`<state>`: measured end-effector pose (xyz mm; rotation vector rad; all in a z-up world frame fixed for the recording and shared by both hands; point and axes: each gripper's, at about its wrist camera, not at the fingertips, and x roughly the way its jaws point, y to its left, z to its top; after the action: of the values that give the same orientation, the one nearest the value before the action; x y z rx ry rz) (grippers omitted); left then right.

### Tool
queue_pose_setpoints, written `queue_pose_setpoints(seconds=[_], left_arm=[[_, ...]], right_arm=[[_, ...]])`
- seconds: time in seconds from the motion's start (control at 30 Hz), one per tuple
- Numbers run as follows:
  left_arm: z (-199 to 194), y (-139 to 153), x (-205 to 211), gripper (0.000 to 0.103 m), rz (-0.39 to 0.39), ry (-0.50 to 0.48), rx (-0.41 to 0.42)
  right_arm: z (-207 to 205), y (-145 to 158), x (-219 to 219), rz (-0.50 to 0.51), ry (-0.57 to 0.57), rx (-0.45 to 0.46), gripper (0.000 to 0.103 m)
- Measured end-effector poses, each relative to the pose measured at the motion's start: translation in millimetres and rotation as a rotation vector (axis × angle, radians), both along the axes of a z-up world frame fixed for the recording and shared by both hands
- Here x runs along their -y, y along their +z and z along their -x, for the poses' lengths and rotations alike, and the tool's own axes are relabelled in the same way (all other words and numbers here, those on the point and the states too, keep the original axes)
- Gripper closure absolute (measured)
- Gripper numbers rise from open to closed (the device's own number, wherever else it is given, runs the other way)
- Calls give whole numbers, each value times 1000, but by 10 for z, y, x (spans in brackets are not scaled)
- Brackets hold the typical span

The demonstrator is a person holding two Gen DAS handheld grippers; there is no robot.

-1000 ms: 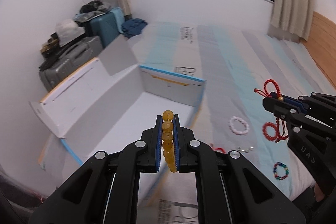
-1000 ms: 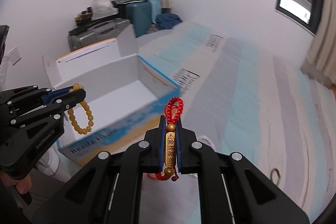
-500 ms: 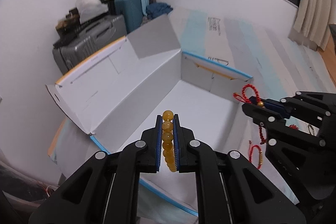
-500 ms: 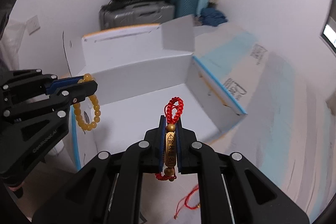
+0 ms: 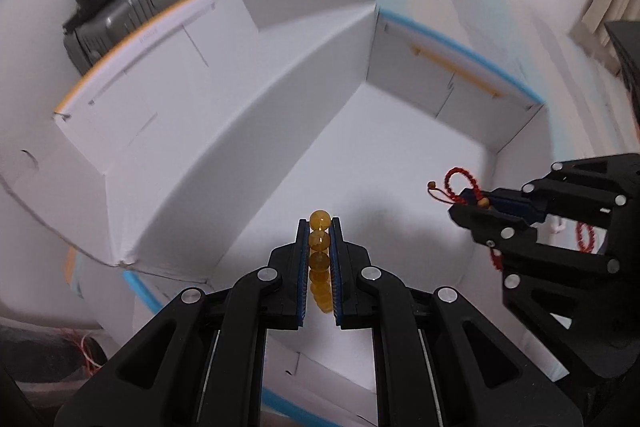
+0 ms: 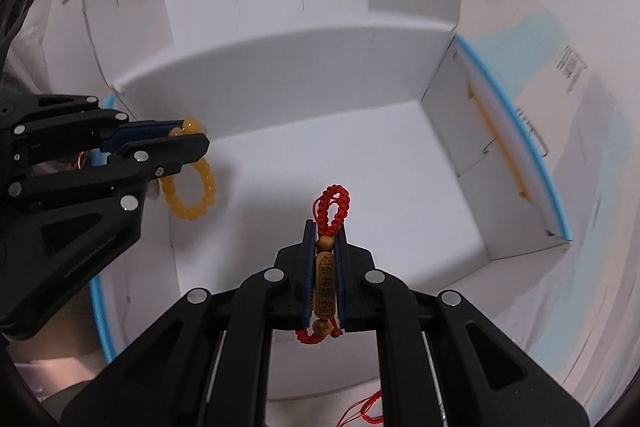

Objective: Organize jewelry
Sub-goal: 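Carry both held bracelets over to the open white box, then open both tools to drop the bracelets into the box, then move both tools back over the remaining bracelets on the bed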

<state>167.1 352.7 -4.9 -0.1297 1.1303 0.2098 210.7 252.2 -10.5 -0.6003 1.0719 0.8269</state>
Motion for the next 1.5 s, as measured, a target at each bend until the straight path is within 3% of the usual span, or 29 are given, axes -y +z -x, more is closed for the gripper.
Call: queue_pose_setpoints(seconds=[0.27,0.6,0.73,0.77,0.87,0.97,1.13,1.17,1.27,1.5], left_arm=[[-130,-284,-24,95,-17,-22,-119],[-118,-369,-68,94,-13,-19,-121],[-117,-286,-99,90,-49,-2,-87],[-107,-257,-102,88,-51,1,-77],[-61,-134,-89,58,-68,19,-39],[10,45,-40,37,-104,40,14],[120,347,143,19,-123,51,115],[146,402,195,10,-136,58,137],[202,518,333,6,-143,62,181],[265,644,662,6,-114,38,237]], right_arm=[[-102,-400,-77,115,-16,-60,95],[-49,-450,-89,97,-17,-53,93],[-47,-372,-67,65,-31,-41,63],[-40,-337,-43,53,-35,-37,61],[13,-186,72,12,-53,8,45],[83,27,247,-41,-76,58,33],[199,377,556,-120,-126,167,17],[224,447,589,-134,-134,182,14],[218,556,762,-161,-163,220,9],[343,832,1298,-205,-248,305,7]])
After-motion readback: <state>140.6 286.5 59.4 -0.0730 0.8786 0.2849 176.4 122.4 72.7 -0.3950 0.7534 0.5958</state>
